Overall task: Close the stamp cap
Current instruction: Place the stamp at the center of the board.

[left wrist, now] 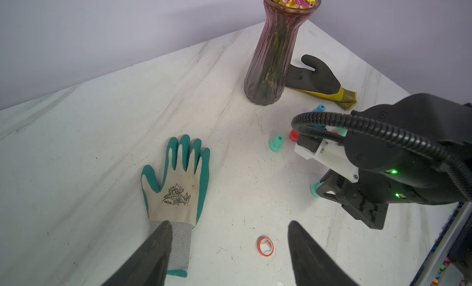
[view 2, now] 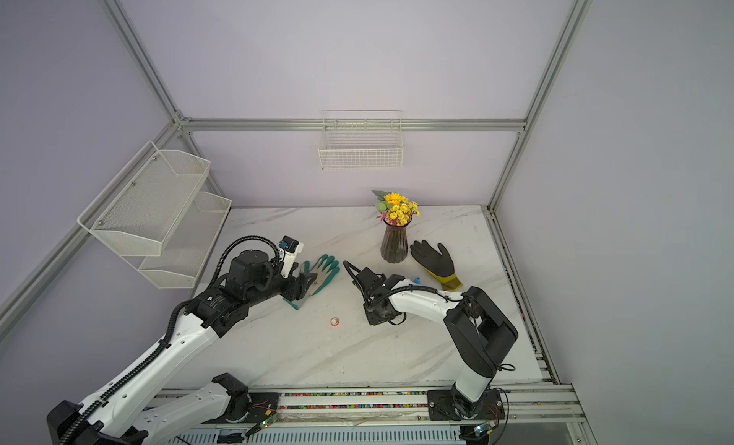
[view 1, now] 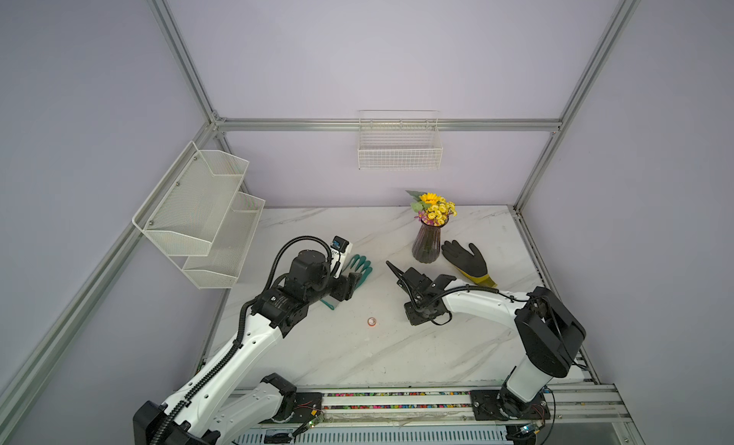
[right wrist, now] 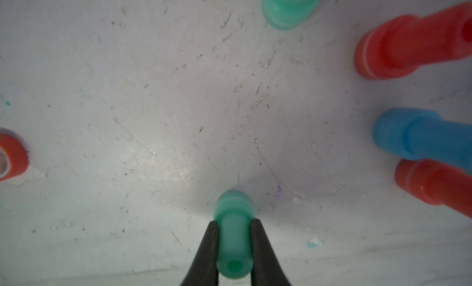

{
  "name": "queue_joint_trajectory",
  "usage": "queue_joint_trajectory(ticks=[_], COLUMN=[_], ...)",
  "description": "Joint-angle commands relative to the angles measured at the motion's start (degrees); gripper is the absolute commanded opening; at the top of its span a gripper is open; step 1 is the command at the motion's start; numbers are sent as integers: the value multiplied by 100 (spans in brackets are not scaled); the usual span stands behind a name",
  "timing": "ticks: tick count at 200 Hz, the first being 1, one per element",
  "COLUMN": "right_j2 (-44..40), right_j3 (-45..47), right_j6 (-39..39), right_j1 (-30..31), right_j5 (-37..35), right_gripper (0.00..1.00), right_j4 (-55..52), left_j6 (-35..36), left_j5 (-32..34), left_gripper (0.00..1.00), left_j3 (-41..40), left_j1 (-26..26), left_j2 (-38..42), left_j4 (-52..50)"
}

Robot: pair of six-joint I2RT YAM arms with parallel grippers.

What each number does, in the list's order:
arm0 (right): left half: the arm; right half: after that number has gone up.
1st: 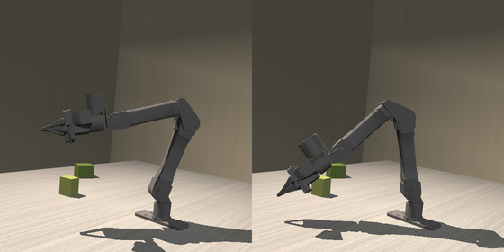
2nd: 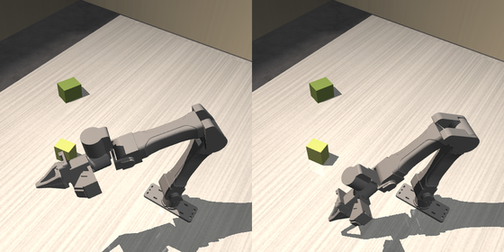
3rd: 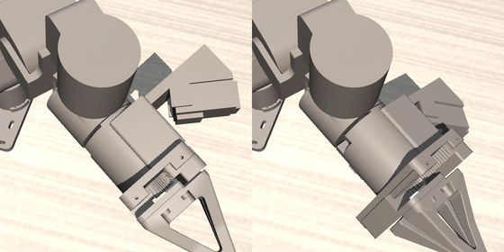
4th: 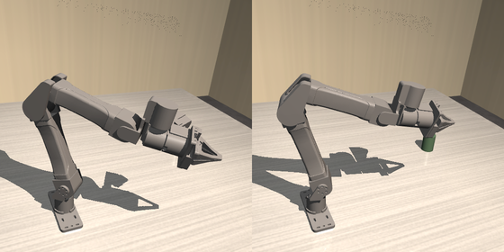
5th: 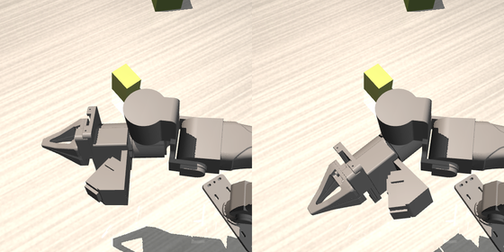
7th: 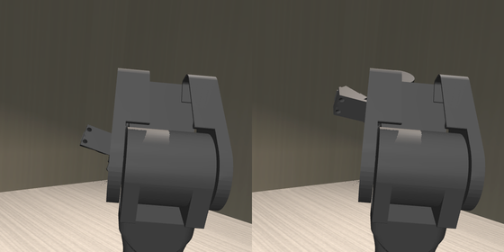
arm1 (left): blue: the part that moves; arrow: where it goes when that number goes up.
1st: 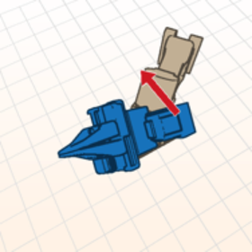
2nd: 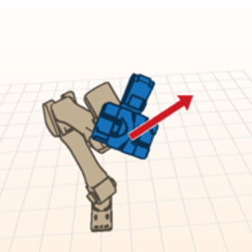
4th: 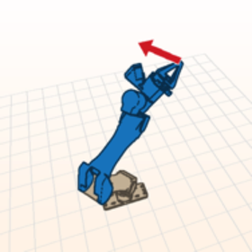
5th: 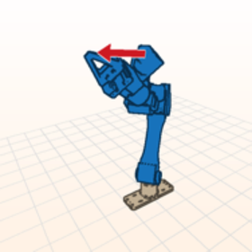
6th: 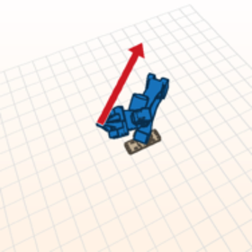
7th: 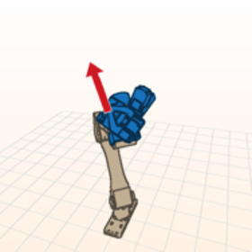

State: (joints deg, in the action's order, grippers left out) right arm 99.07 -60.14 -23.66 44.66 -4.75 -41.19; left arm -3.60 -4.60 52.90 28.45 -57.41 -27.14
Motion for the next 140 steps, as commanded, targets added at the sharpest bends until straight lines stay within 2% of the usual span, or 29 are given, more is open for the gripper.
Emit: queue_joint_trajectory(ticks=[1, 31, 58, 91, 140], right_j2=[1007, 1240, 1115, 1242, 1517], right_j3=[455, 212, -398, -1050, -1632], right_j6=[166, 213, 64, 283, 666], right_j1=[39, 36, 12, -268, -680], right_j5=[811, 824, 452, 213, -22], right_gripper=[0, 0, 0, 0, 11], right_j4=[-667, -840, -1020, -1201, -1305], left_j6=[96, 105, 105, 105, 104], left_j5=[-92, -65, -51, -1, 29], left_gripper=[71, 71, 71, 71, 71], left_j3=[168, 176, 176, 176, 175], left_j1=[-41, -34, -45, -50, -50], left_j2=[63, 56, 63, 59, 28], left_j4=[113, 94, 88, 85, 71])
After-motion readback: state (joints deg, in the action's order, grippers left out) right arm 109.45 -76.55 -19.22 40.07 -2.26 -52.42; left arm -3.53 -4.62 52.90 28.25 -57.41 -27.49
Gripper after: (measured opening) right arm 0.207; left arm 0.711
